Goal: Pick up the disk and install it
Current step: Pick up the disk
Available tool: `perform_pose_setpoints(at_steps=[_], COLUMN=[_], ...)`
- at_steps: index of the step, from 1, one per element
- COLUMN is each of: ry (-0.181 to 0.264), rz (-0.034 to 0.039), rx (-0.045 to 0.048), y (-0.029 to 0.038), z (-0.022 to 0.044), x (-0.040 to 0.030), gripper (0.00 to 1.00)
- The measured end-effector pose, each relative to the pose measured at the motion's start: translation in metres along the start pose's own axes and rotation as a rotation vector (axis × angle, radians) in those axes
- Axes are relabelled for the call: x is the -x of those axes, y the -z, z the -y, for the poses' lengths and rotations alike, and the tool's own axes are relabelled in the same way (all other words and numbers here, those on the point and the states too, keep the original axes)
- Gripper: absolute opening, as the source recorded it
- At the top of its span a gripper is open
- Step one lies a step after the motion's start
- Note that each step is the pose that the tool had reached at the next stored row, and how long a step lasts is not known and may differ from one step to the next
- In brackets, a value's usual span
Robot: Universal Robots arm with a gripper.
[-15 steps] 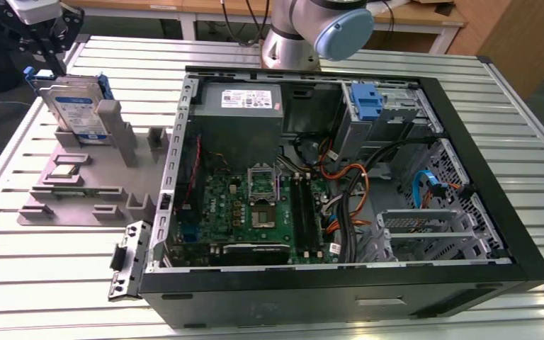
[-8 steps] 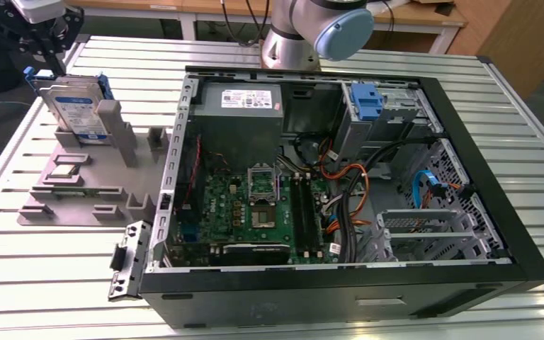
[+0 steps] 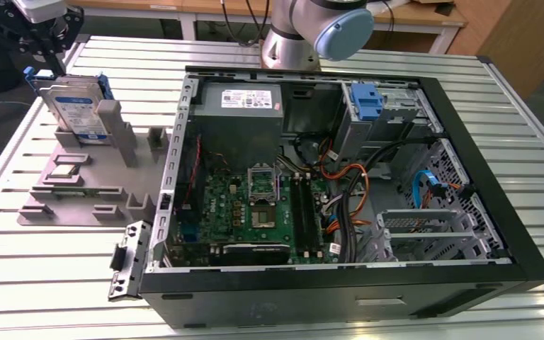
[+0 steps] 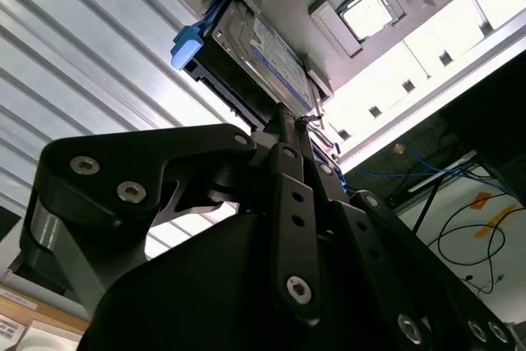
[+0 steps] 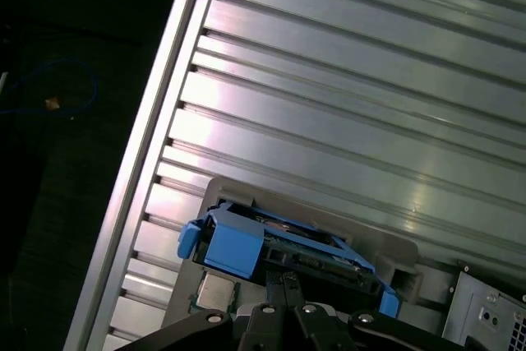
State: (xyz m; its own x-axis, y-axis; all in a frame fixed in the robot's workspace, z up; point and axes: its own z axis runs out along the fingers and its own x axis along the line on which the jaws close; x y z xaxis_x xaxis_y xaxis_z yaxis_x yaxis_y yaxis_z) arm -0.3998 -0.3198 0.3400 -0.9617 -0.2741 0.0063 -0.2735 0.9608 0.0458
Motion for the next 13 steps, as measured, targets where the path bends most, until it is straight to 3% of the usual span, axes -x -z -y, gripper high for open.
perform_pose_setpoints(at_steps=[6,13], ry=[0.028,0.095], rz=[-0.0013,-0.0041], rx=[-0.0002,-0.0006], y=[0.0000,0.0000], z=[0.0000,0.0000], x=[0.0000,0.0000], gripper=[0.11,0.11])
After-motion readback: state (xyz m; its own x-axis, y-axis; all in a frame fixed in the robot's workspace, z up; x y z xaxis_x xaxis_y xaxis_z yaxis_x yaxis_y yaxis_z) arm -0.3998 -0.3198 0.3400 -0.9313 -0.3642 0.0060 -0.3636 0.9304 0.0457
